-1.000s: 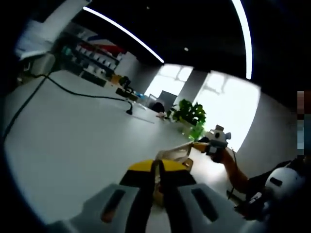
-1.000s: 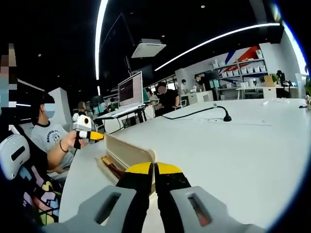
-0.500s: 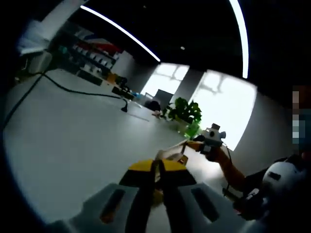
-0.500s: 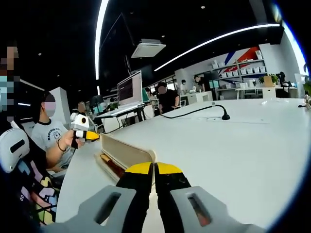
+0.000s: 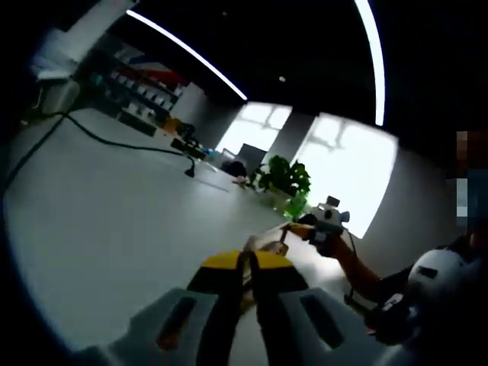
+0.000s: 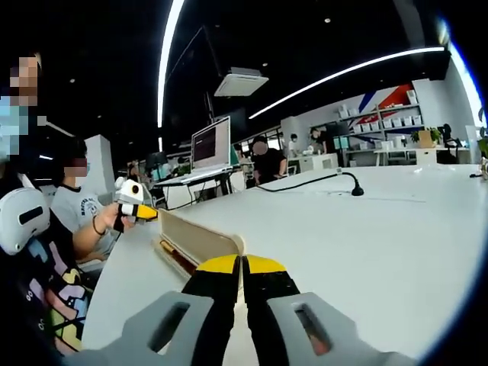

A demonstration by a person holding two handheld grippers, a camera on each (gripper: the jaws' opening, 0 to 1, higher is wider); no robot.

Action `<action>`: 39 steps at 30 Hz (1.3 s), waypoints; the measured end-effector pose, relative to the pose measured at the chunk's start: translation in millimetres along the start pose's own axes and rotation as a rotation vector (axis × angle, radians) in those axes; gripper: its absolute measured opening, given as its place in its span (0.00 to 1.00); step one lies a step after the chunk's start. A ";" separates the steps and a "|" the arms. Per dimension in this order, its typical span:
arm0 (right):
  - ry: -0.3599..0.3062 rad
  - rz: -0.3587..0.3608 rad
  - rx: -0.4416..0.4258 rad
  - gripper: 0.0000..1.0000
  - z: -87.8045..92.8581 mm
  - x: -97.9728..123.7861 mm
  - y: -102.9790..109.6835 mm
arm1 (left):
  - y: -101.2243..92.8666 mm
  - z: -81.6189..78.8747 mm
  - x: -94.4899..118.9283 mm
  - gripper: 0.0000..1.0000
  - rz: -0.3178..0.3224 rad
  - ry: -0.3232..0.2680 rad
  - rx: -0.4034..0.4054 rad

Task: Arrange the utensils inside the cutlery case until each visible utensil rests in its matching compartment.

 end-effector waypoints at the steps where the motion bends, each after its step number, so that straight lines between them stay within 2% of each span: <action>1: -0.002 -0.002 -0.001 0.01 0.8 0.9 0.7 | -1.1 0.5 0.4 0.04 0.004 0.002 -0.007; 6: -0.019 -0.012 -0.010 0.01 2.3 4.0 4.2 | -3.7 4.5 2.5 0.04 0.008 0.008 -0.011; 15: -0.003 -0.016 0.016 0.01 5.1 9.6 11.6 | -11.0 4.7 6.5 0.05 0.031 0.021 -0.031; 26: 0.010 -0.016 0.010 0.01 10.4 16.4 18.6 | -17.2 9.7 11.7 0.05 0.055 0.043 -0.030; 39: 0.038 -0.016 -0.017 0.04 14.5 19.9 16.7 | -19.1 16.2 11.4 0.08 0.044 0.057 -0.037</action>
Point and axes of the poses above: the point that each gripper's makers call its tool centre point, and the gripper's own axes: x roughly backward along the fingers, y roughly to its left, z roughly out of its underside, the point moved 8 cm from there along x, roughly backward along the fingers, and after that the axes turned 11 degrees about -x, right-handed, at the moved point
